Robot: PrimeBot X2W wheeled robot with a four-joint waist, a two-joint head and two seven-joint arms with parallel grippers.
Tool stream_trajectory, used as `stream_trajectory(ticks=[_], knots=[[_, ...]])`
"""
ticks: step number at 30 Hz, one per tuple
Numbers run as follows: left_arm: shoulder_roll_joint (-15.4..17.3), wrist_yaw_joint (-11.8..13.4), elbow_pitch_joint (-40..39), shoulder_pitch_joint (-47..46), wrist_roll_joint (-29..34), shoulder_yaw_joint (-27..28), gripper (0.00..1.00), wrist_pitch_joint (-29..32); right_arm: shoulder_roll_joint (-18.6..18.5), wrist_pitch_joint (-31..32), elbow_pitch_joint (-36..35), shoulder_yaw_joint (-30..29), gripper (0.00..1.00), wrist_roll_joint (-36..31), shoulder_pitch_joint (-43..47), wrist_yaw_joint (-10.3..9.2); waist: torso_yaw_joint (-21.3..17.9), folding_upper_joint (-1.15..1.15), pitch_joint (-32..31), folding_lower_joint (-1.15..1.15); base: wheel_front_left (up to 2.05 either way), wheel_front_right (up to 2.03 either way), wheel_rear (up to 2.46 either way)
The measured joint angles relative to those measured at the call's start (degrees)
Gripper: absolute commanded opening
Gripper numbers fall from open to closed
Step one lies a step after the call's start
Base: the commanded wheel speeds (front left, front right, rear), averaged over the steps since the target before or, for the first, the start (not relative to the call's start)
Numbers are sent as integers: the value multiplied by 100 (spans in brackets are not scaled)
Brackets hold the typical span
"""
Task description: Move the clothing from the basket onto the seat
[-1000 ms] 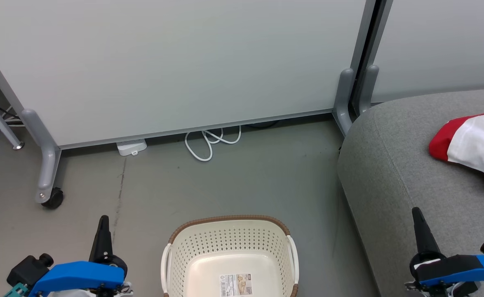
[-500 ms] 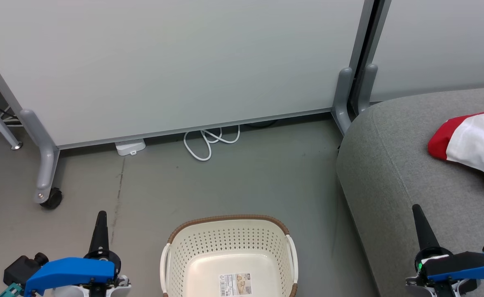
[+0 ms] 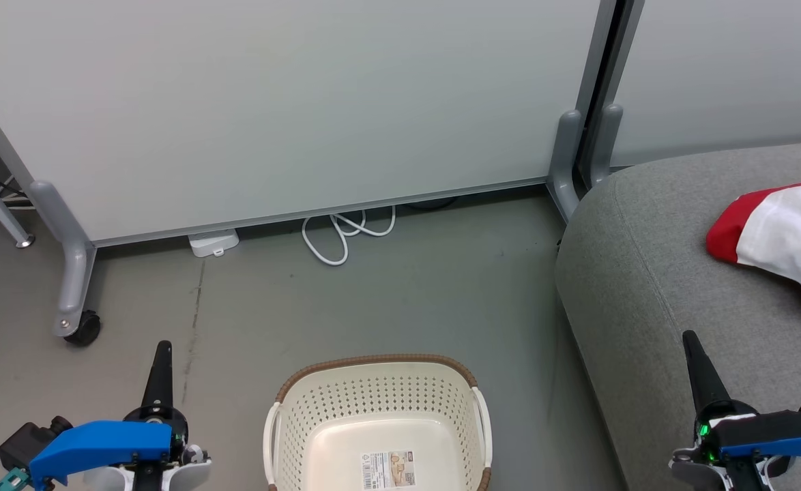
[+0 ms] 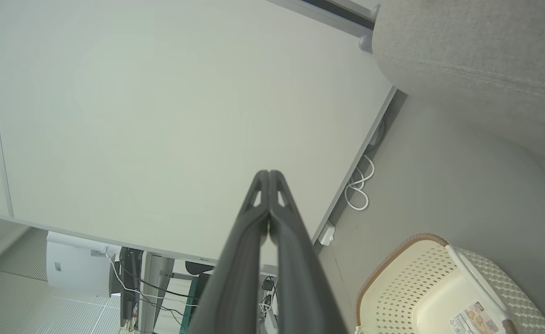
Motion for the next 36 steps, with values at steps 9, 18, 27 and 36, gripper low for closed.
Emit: stream_trajectory(ticks=[9, 18, 27, 36], knots=[[1, -13, -31, -42, -434, 41, 0, 102, 0, 107, -23, -16, 0, 449, -18, 0, -15, 0, 8, 0, 0, 0, 0], [1, -14, -56, -76, -836, 80, 0, 203, 1, 204, -44, -31, 0, 871, -70, 0, -30, 0, 16, 0, 0, 0, 0], [1, -15, -76, -106, -1215, 130, 0, 309, 1, 302, -59, -44, 0, 1274, -114, 0, -45, 0, 24, 0, 0, 0, 0], [1, -24, -98, -153, -1568, 185, 0, 399, 2, 400, -78, -59, 0, 1651, -131, 0, -60, 0, 32, 0, 0, 0, 0]])
